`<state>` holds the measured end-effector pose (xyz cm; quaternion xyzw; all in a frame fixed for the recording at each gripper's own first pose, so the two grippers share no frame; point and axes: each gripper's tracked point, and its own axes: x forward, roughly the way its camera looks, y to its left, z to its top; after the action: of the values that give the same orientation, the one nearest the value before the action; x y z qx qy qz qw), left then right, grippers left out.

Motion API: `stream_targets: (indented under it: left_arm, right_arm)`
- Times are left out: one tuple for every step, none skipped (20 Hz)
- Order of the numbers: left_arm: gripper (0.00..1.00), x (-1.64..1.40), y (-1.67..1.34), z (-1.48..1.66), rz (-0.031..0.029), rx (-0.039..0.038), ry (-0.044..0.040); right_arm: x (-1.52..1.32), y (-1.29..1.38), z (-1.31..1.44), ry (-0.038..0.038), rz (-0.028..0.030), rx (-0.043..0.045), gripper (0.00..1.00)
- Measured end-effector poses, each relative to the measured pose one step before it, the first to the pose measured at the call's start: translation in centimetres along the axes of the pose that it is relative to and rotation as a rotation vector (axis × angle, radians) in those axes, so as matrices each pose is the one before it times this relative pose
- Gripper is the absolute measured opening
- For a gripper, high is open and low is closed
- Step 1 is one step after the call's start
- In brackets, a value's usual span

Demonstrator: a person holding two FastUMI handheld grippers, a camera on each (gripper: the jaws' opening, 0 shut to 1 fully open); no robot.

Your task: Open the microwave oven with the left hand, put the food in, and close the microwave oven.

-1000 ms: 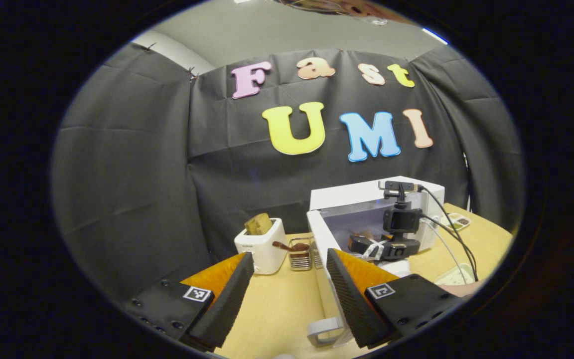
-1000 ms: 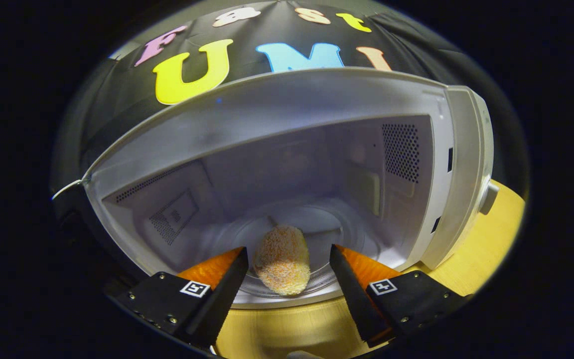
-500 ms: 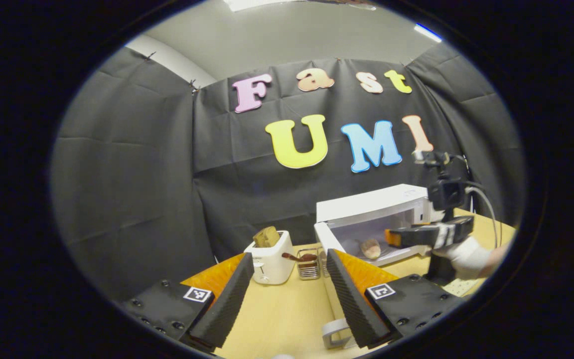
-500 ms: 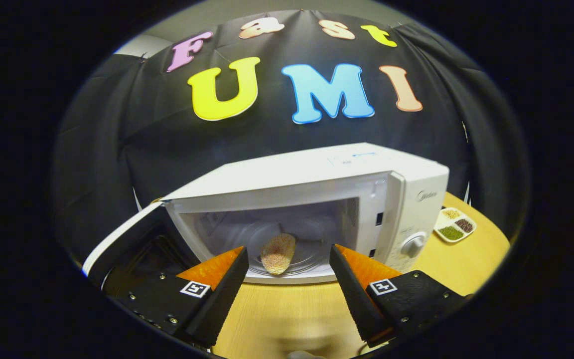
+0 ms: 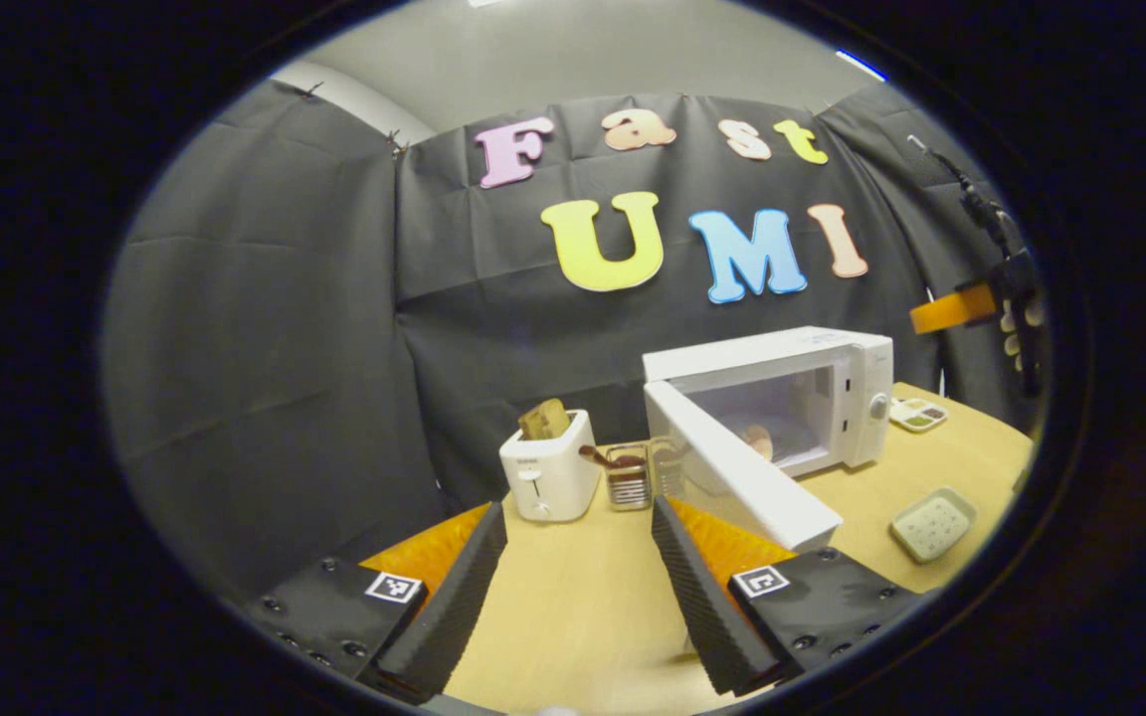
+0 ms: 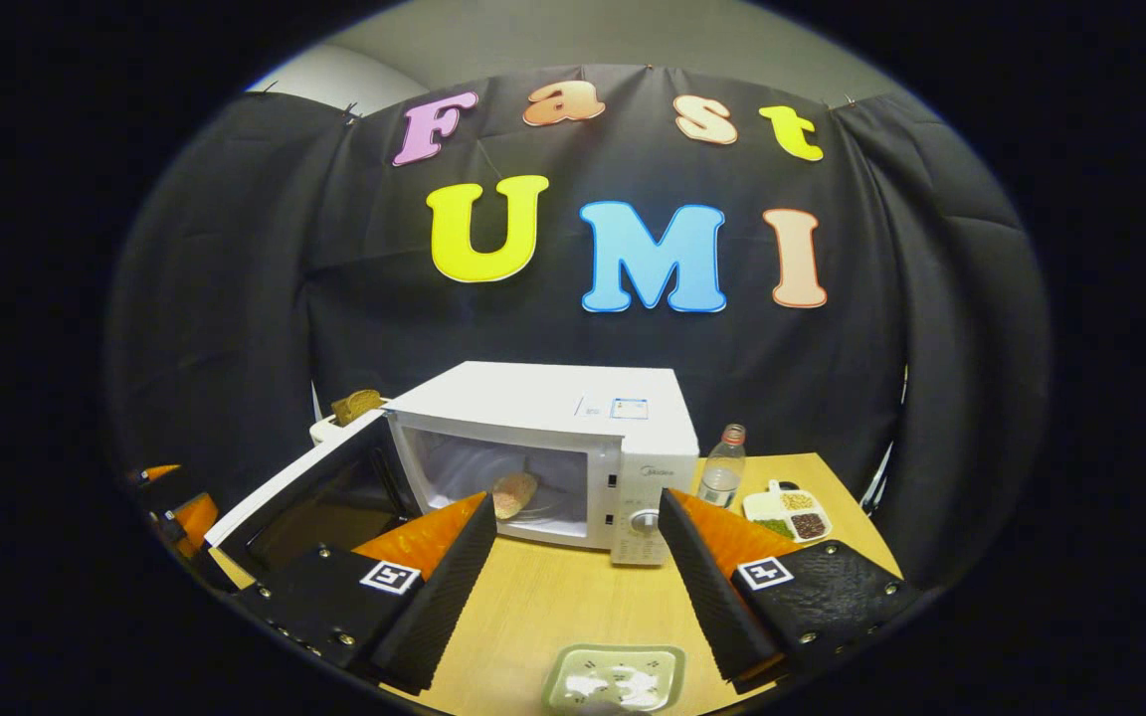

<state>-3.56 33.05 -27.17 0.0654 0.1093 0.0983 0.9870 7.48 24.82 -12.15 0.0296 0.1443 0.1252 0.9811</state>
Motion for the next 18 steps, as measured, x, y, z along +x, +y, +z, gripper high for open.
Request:
stream_targets:
  left_arm:
    - [1.00,0.079,0.183,-0.981,0.00141,0.00850,0.00881]
    - [0.95,-0.024,-0.114,-0.595,0.00445,0.00805,0.00699]
    - [1.00,0.099,-0.089,-0.826,-0.00169,0.01320,0.01718]
    - [1.00,0.127,-0.251,-0.666,0.00031,0.00961,0.00937]
    - [0.98,0.066,-0.466,-0.404,-0.00399,0.00072,0.00880]
    - [0.96,-0.079,-0.330,-0.355,-0.00188,0.00218,0.00962]
    - [0.95,-0.168,-0.483,-0.103,-0.00409,-0.00030,0.00887]
    - [0.95,-0.326,-0.656,0.085,-0.00859,-0.00109,-0.00140]
    - [0.95,-0.168,-0.857,-0.034,-0.00882,0.00374,0.00456]
    - [0.95,-0.275,-0.960,-0.029,-0.01159,0.00454,0.00189]
    - [0.95,-0.125,-1.109,0.174,-0.01512,0.00699,-0.00260]
    - [0.95,0.024,-1.189,0.032,-0.01428,0.00657,0.00276]
    - [0.95,-0.076,-1.261,0.242,-0.01389,0.00051,-0.00154]
    - [0.95,0.117,-1.473,0.122,-0.02392,-0.00238,-0.00183]
    - [0.95,0.133,-1.588,0.032,-0.02352,-0.00438,0.00699]
    - [0.95,0.286,-1.550,-0.043,-0.02375,-0.00157,0.00621]
    - [0.95,0.328,-1.608,0.087,-0.02385,0.00290,0.00645]
    - [0.95,0.507,-1.660,0.194,-0.02346,0.00538,0.00026]
  right_arm:
    - [-1.207,-0.577,0.593,-0.00252,-0.00163,0.00654,1.00]
    - [-1.169,-0.457,0.568,-0.00459,-0.00215,0.01289,1.00]
    - [-0.907,-0.710,0.739,-0.00767,-0.00977,-0.00120,1.00]
    - [-0.820,-0.739,0.467,-0.00509,-0.01056,-0.00594,1.00]
    - [-0.563,-0.444,0.387,-0.00201,0.00210,-0.00613,1.00]
    - [-0.419,-0.210,0.149,-0.00061,0.00298,-0.01119,1.00]
    - [-0.171,-0.827,-0.041,-0.00111,-0.01770,-0.01149,0.99]
    - [-0.119,-0.664,-0.373,0.01016,-0.00741,-0.01046,0.99]
    - [-0.125,-0.242,-0.360,0.01423,0.00243,0.00788,0.99]
    - [-0.182,-0.100,-0.069,0.00387,0.00366,0.02059,1.00]
    - [-0.160,-0.281,-0.020,0.00394,0.00163,0.01357,1.00]
    - [-0.110,-0.511,-0.099,0.00210,-0.00616,0.00523,0.97]
    - [-0.206,-0.476,0.018,-0.00020,-0.00091,0.00240,1.00]
    - [-0.233,-0.184,0.211,-0.00397,0.00261,0.00380,1.00]
    - [-0.182,-0.403,0.106,0.00043,-0.00446,-0.00179,1.00]
    - [-0.156,-0.433,-0.171,0.00474,-0.00494,-0.00970,1.00]
    - [-0.089,-0.472,-0.017,0.00536,-0.00520,-0.00670,1.00]
    - [-0.157,-0.251,-0.026,0.00327,0.00173,0.00091,1.00]
